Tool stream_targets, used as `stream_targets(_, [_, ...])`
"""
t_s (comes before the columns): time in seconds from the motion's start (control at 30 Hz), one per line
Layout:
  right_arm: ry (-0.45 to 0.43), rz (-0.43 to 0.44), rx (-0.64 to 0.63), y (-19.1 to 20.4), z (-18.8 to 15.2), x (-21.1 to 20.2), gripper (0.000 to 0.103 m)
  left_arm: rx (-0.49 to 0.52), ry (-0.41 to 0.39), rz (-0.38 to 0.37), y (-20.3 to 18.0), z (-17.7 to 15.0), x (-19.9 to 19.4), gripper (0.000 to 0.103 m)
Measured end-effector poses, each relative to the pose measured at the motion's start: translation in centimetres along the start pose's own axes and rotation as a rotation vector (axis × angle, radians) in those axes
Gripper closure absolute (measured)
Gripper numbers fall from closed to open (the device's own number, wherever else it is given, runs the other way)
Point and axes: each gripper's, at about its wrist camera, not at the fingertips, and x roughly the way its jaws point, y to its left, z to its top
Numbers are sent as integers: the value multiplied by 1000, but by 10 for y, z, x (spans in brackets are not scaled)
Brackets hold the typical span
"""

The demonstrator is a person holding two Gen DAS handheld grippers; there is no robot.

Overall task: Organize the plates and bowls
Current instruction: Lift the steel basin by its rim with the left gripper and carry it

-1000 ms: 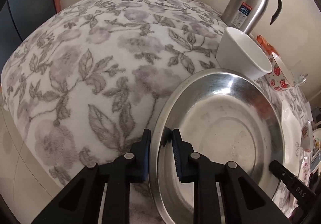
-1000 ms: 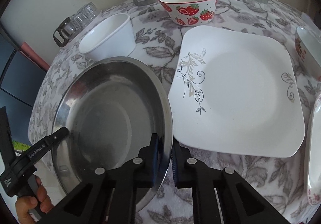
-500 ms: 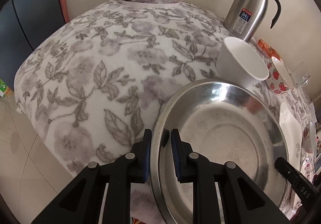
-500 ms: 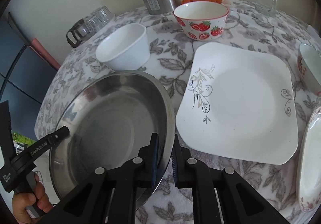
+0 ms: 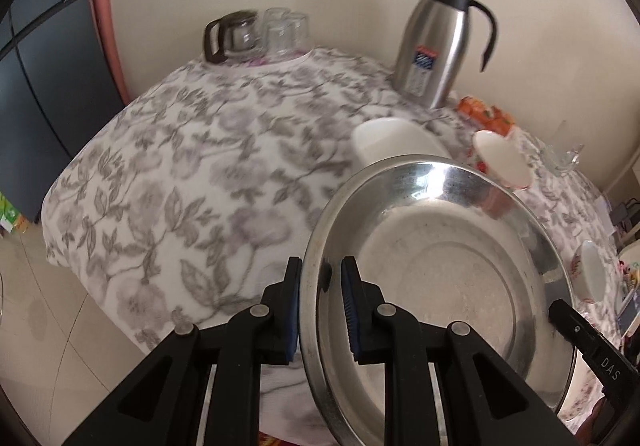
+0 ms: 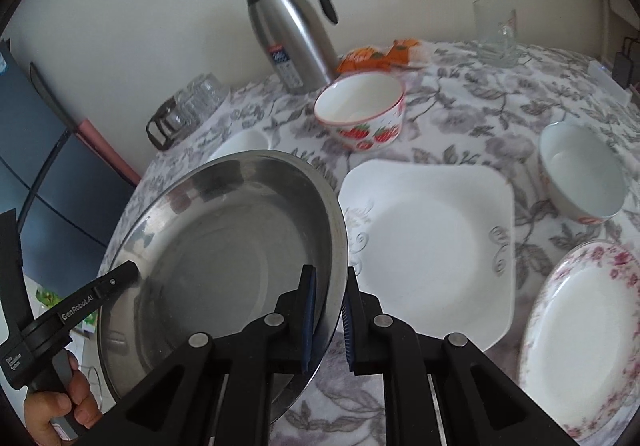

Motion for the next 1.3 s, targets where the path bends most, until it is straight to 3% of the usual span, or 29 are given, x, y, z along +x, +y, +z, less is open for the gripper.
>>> stream_targets(0.13, [-53, -37, 7, -21, 12, -18, 90, 4, 13, -40, -27, 11, -4, 83])
stream_targets(0.3, [-89, -68, 35, -54, 24, -29, 90, 44, 27, -32, -69, 18, -1, 83])
stream_targets(0.57, [-91, -122, 77, -97, 33, -29, 90, 41, 112, -71, -114, 22, 31, 83])
stream_targets(0.73, [-50, -143, 72, -112, 36, -13, 89, 17, 161, -69, -129, 20, 49, 82])
stream_targets(1.3, [18, -158, 105, -134, 33, 13, 88, 13, 184, 5, -152, 19, 81, 78])
